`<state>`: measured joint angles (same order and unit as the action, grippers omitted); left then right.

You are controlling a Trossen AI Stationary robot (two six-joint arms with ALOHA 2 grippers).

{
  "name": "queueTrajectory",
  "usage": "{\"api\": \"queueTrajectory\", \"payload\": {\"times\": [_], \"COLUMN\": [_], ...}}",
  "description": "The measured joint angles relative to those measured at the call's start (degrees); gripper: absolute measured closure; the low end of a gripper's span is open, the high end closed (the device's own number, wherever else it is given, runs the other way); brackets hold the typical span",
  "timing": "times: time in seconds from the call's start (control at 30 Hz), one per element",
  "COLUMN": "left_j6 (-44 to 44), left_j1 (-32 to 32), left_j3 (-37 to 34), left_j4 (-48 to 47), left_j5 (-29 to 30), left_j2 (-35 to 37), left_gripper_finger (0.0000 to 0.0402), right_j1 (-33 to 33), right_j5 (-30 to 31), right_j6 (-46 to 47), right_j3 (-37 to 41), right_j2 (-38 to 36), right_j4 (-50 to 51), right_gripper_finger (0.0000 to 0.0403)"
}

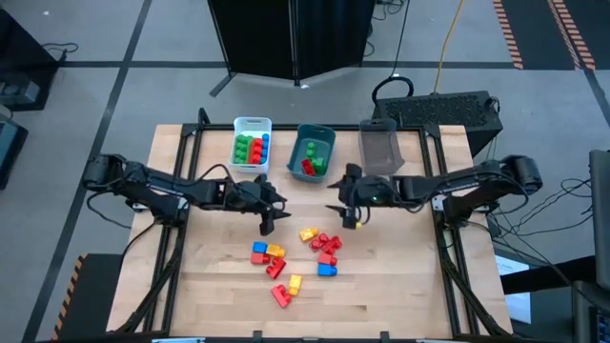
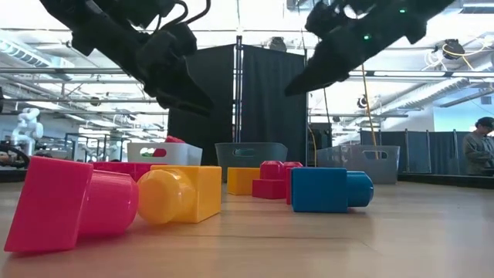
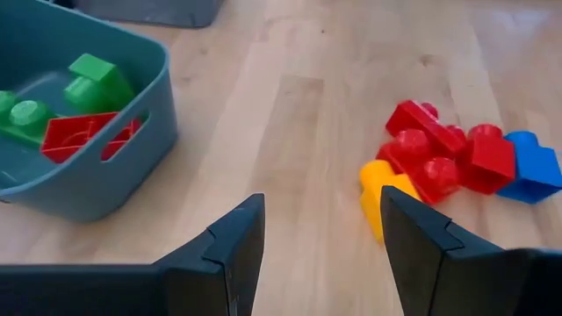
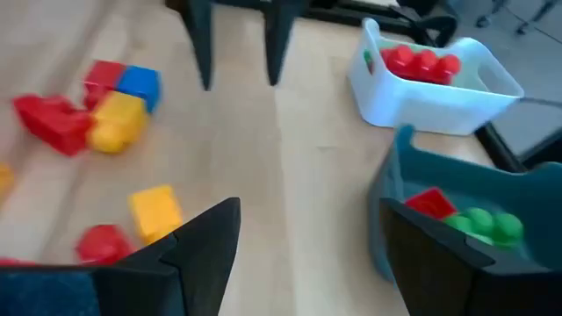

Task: Sort blocks by size
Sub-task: Put the 2 studs red game piece into the blue bin

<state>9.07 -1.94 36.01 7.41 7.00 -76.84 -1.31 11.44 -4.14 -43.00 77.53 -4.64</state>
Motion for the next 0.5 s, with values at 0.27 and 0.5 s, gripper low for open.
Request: {"api": "queueTrajectory", "payload": {"times": [0.27,0.5], "left_j6": [1.1,1.2], "left_j1": [-3.4,-4.0], "left_j3": [0.0,0.0], "left_j4": [1.5,1.8], "left_j5": [4.4,4.8], "left_j2": [0.0,0.0], "left_gripper_finger": [0.0219,0.0219], "right_j1": [-3.6,-5.8], "right_j5": [-3.4,-5.7], "right_j6": [0.3,0.4], "right_j3": [1.9,1.9], "right_j2": [0.2,0.3], "right_j4": [-4.3,-3.8], "right_gripper_finger": [0.0148,0.0148]}}
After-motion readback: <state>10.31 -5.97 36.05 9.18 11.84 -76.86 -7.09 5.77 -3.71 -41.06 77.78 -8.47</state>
